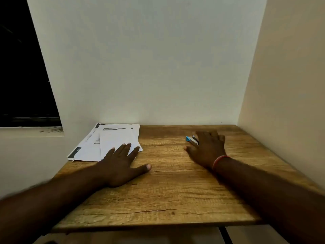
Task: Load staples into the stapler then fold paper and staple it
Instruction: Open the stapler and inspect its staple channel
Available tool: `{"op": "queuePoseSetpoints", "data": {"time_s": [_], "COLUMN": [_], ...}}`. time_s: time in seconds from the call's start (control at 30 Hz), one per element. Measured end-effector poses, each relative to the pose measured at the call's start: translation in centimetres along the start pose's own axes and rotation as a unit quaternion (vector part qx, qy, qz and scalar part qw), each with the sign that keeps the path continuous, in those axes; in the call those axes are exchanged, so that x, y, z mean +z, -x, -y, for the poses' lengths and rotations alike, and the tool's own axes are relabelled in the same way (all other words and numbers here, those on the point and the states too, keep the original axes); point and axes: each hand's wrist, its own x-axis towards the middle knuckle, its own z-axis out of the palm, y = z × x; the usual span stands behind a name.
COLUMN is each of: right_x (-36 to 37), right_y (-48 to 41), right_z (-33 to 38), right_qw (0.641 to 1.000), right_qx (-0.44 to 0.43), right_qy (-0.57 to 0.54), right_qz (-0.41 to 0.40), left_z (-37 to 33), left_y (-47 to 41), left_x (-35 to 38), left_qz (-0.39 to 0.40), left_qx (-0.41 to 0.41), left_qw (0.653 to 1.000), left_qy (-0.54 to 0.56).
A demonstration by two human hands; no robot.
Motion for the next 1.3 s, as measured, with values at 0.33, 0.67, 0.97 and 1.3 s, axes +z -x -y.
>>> {"op": "queuePoseSetpoints", "data": {"time_s": [0.33, 0.67, 0.97, 1.3], "right_x": [2.4, 1.0, 0.6, 0.2], "right_y": [-4.2, -0.3, -1.3, -2.4], "right_z": [3.7, 7.8, 6.2, 4.5], "right_qw": [0.986, 0.907, 0.880, 0.840], "right_qx": [-0.027, -0.166, -0.164, -0.101], "right_qy": [-0.162, -0.373, -0.444, -0.532], "right_qz": [-0.033, -0.101, -0.049, 0.026], "left_z": [-4.8, -7.3, -6.5, -6.3], "left_y": [-3.7, -7.7, -7.6, -7.0], "left_x": [-0.3, -1.1, -1.2, -1.4], "left_qz": [-0.318, -0.308, -0.269, -0.272], "left_qx": [0.120, 0.075, 0.102, 0.109], "left_qw": [0.912, 0.813, 0.784, 0.798], "left_qy": [0.228, 0.488, 0.550, 0.526]}}
